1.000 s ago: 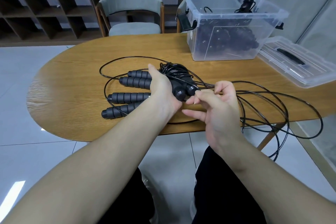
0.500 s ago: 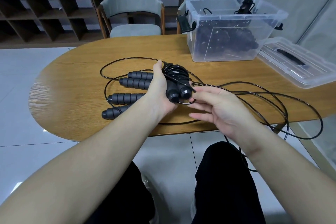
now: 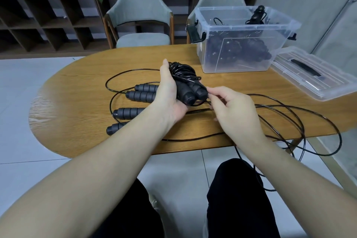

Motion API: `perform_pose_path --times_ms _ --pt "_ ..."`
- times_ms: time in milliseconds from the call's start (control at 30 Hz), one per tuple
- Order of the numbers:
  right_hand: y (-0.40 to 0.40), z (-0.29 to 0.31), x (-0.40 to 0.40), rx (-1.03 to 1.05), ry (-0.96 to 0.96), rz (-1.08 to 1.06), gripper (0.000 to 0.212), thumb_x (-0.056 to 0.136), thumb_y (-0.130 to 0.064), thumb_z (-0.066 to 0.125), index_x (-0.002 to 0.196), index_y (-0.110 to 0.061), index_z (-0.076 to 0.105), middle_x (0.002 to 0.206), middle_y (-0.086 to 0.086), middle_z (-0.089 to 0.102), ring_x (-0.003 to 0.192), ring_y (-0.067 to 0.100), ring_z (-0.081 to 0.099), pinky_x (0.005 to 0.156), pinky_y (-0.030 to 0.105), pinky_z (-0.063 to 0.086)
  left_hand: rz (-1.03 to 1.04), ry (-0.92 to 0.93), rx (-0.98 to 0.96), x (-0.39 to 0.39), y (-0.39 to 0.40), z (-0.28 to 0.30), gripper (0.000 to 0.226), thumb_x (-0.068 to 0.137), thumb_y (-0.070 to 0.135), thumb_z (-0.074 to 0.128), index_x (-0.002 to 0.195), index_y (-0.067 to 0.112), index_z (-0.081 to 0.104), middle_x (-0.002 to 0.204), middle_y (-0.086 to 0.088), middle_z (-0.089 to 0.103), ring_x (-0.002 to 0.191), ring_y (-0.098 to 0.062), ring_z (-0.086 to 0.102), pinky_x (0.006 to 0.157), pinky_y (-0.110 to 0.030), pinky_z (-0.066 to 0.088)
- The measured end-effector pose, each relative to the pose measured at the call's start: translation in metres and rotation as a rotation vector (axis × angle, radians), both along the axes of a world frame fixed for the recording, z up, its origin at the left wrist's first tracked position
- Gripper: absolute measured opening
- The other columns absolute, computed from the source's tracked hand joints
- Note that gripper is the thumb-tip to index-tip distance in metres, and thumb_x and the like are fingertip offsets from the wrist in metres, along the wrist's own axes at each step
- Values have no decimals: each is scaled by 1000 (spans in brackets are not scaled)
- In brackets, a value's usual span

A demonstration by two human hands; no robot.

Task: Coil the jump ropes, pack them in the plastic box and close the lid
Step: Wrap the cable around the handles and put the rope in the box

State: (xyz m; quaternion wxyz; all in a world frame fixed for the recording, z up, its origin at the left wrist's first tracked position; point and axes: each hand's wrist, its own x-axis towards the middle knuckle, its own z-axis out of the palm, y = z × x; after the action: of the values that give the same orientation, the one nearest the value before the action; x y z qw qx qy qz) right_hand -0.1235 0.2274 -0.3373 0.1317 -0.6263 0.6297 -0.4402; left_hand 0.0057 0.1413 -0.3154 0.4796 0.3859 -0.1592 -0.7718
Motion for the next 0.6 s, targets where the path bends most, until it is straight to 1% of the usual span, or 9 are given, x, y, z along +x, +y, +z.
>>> perform_pose_path --times_ms 67,100,167,233,333,400,467,500,600 --pt "-5 6 -5 -2 315 -2 31 101 -19 51 128 -25 67 96 -4 73 88 19 66 77 35 53 34 23 -1 -3 -7 0 74 89 71 54 131 11 57 112 -21 72 92 -32 73 71 -45 62" --pt "-8 11 -7 42 352 -1 35 102 -19 47 133 -25 63 102 -2 73 90 19 66 80 35 53 50 27 -6 -4 -11 -1 74 88 71 56 134 13 54 116 -20 71 96 -33 73 73 -49 62" --pt "-15 24 -11 155 264 15 42 102 -20 42 141 -29 54 112 -4 72 86 13 65 80 34 54 47 18 -20 -5 -17 -2 74 87 72 56 137 18 51 120 -17 70 100 -35 73 73 -53 60" --pt "-20 35 -13 244 242 41 47 99 -22 42 144 -31 50 118 -9 69 85 11 64 79 29 51 41 -9 -37 -8 -22 -2 76 84 74 57 139 22 50 123 -14 69 104 -35 71 70 -54 60" --pt "-29 47 -13 379 168 80 49 98 -27 45 147 -28 47 108 -11 68 97 13 63 83 27 49 43 -34 -47 -13 -30 -3 77 82 75 60 140 26 50 126 -11 69 106 -35 70 66 -55 58" --pt "-38 51 -19 421 59 76 55 93 -40 48 147 -29 48 107 -11 68 101 10 65 90 32 54 53 -54 -42 -15 -33 -2 73 83 73 59 139 26 51 124 -9 70 104 -33 71 62 -53 58" --pt "-45 55 -24 454 -1 86 68 82 -59 51 145 -33 51 125 -10 66 108 10 64 95 40 55 71 -64 -49 -16 -36 -1 69 85 69 60 138 25 52 121 -8 71 100 -31 73 61 -51 58" --pt "-47 57 -25 464 19 89 74 80 -65 52 146 -33 48 133 -10 62 112 10 63 97 42 54 69 -66 -56 -18 -37 -1 68 85 68 61 137 25 53 121 -9 71 99 -31 73 63 -51 58" --pt "-51 59 -27 443 62 99 80 85 -64 60 154 -35 33 146 -9 51 125 13 55 102 43 50 15 -27 -75 -24 -40 0 76 82 72 62 140 23 50 123 -14 70 100 -36 73 72 -57 59"
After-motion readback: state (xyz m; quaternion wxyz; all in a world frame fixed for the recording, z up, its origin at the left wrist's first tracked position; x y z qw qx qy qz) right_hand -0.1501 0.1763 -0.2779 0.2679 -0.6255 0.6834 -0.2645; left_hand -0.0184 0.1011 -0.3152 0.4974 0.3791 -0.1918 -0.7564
